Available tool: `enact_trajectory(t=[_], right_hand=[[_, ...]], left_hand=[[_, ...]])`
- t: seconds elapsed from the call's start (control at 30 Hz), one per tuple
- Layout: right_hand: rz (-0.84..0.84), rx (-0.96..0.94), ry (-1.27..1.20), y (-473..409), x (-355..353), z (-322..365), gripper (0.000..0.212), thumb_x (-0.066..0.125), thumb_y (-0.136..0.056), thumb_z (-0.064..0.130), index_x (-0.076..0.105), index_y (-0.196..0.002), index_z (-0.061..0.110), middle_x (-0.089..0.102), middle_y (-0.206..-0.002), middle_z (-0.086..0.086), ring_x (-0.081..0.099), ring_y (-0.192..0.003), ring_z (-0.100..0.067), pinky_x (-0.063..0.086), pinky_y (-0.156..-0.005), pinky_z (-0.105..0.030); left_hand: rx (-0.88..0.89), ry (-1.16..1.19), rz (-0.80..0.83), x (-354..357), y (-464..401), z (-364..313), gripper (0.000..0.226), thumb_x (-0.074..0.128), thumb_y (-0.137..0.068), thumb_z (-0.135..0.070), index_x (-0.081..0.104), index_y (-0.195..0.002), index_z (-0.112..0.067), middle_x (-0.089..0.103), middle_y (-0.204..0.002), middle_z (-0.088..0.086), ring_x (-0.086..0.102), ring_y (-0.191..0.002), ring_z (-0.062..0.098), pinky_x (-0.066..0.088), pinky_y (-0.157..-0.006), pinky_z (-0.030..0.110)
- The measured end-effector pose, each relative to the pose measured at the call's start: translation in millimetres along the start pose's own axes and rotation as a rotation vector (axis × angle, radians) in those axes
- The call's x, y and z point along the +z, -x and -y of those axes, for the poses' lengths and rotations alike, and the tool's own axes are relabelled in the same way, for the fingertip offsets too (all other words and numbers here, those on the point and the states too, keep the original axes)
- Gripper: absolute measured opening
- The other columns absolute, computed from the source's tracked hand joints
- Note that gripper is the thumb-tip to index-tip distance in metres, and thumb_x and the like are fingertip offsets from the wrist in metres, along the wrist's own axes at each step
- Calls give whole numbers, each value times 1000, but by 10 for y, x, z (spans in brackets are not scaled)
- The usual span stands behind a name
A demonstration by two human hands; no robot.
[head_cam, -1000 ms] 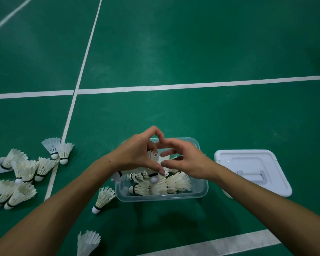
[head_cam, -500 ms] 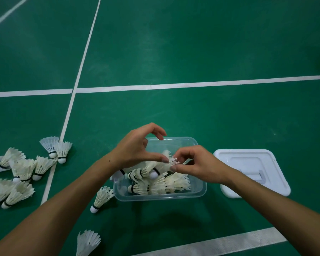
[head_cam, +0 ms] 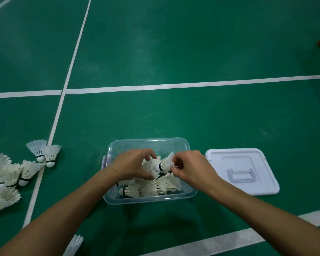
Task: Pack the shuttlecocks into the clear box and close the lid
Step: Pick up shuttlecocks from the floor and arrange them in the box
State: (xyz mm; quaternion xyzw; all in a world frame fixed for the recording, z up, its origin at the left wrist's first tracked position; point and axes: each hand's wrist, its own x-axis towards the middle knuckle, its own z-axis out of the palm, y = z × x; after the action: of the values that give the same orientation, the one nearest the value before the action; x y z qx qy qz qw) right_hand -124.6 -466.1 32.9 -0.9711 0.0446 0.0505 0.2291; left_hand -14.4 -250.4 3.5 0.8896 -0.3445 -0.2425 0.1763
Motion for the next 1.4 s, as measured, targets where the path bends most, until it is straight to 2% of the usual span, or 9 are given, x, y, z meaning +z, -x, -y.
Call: enact_trajectory(t=[0.57, 0.7, 0.8, 0.9, 1.0, 1.1, 1.23, 1.3, 1.4], right_hand=[[176, 58, -163, -315, 444, 150, 14, 84, -85, 14, 71, -78, 14, 69, -70, 3, 65, -65, -16, 54, -63, -32], [253, 88, -198, -352, 414, 137, 28, 87, -84, 17, 63, -69, 20, 63, -66, 6, 58, -61, -11, 47, -57, -26], [298, 121, -248, -339, 310, 122, 17, 90, -83, 23, 74, -86, 16, 75, -84, 3, 70, -76, -15, 62, -75, -37], [238, 95, -179, -272, 88, 163, 29, 86, -86, 29, 77, -110, 15, 78, -107, 4, 73, -94, -13, 61, -91, -39], [175, 6, -362, -169, -149, 309, 25, 86, -85, 35, 75, -106, 27, 77, -106, 13, 73, -94, -6, 62, -89, -39], [268, -38, -668, -97, -207, 515, 29, 89, -84, 22, 75, -109, 18, 77, -105, 10, 74, -98, -11, 65, -85, -40], [240, -115, -701, -98, -145, 571, 19, 86, -87, 16, 73, -92, 28, 71, -81, 25, 66, -83, 1, 61, -79, -30], [230, -122, -692, -94, -125, 544, 18, 84, -89, 15, 72, -87, 28, 70, -77, 18, 63, -79, -1, 62, -80, -34], [215, -135, -681, -61, -131, 487, 8, 83, -90, 18, 75, -92, 20, 75, -89, -2, 71, -89, -19, 62, -86, -46]], left_hand=[[3, -41, -59, 1, 21, 77, 62, 86, -74, -55, 54, -126, -45, 67, -127, -22, 64, -110, 9, 56, -88, 39], [23, 30, -59, -14, 43, 88, 84, 88, -67, -66, 49, -138, -44, 63, -133, -21, 61, -119, 7, 54, -96, 38], [61, 176, -118, -176, 146, 87, 99, 83, -64, -75, 45, -147, -37, 61, -135, -17, 58, -110, -4, 50, -92, 27], [148, 316, -218, -348, 223, 23, 86, 81, -76, -64, 48, -147, -31, 63, -127, -14, 55, -73, -15, 40, -68, 12], [236, 518, -305, -463, 236, -112, 64, 76, -88, -57, 51, -142, -31, 63, -117, -11, 40, -49, 4, 32, -51, 18], [265, 726, -342, -530, 221, -300, 50, 65, -95, -52, 56, -138, -28, 59, -108, -12, 41, -50, 13, 32, -50, 32], [284, 767, -389, -519, 195, -452, 45, 57, -97, -52, 61, -131, -23, 55, -102, -11, 42, -54, 13, 34, -53, 35], [273, 783, -397, -493, 178, -469, 43, 59, -96, -51, 64, -126, -21, 56, -100, -17, 42, -53, 10, 34, -52, 30], [242, 768, -403, -445, 149, -462, 39, 62, -95, -51, 66, -122, -23, 61, -100, -16, 50, -60, 15, 42, -57, 31]])
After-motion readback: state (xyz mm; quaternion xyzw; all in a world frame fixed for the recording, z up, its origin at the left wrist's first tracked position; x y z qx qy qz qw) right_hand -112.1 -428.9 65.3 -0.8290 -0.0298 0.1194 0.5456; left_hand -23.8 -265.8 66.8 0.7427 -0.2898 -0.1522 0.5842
